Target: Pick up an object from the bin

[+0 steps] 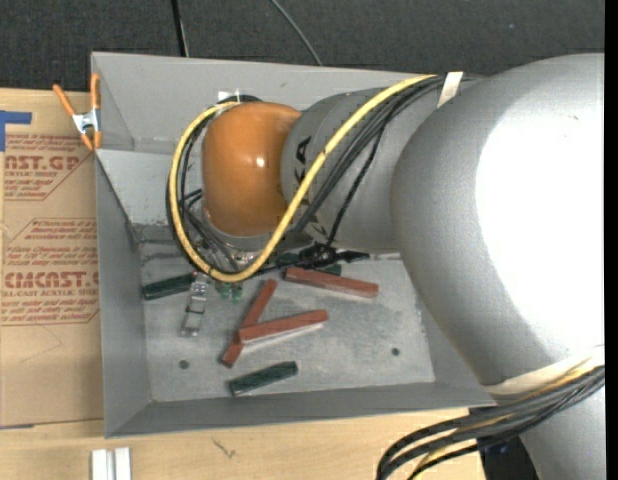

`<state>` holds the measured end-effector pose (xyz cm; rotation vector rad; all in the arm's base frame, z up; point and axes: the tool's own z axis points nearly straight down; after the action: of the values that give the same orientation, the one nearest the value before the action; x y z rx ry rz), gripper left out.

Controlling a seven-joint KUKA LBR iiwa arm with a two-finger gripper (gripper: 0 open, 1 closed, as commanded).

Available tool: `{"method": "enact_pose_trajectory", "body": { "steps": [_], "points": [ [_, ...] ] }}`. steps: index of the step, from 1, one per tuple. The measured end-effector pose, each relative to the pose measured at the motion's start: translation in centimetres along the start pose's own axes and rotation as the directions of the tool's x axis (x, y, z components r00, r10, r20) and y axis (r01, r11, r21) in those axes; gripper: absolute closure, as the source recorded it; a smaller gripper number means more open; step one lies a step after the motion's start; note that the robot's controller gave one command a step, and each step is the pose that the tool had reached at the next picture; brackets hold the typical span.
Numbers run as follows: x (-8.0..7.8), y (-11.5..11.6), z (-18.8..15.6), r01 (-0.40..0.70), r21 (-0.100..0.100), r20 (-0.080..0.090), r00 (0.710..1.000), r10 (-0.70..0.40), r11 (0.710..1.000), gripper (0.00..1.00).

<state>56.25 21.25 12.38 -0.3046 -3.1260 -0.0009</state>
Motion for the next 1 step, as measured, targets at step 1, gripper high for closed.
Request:
{"method": "enact_pose_trajectory", "body": {
  "steps": [1],
  "points": [
    [-2.66,0.00,5.42,0.017,-0.001,0.002,1.000,-0.017,1.000,1.00]
  ]
}}
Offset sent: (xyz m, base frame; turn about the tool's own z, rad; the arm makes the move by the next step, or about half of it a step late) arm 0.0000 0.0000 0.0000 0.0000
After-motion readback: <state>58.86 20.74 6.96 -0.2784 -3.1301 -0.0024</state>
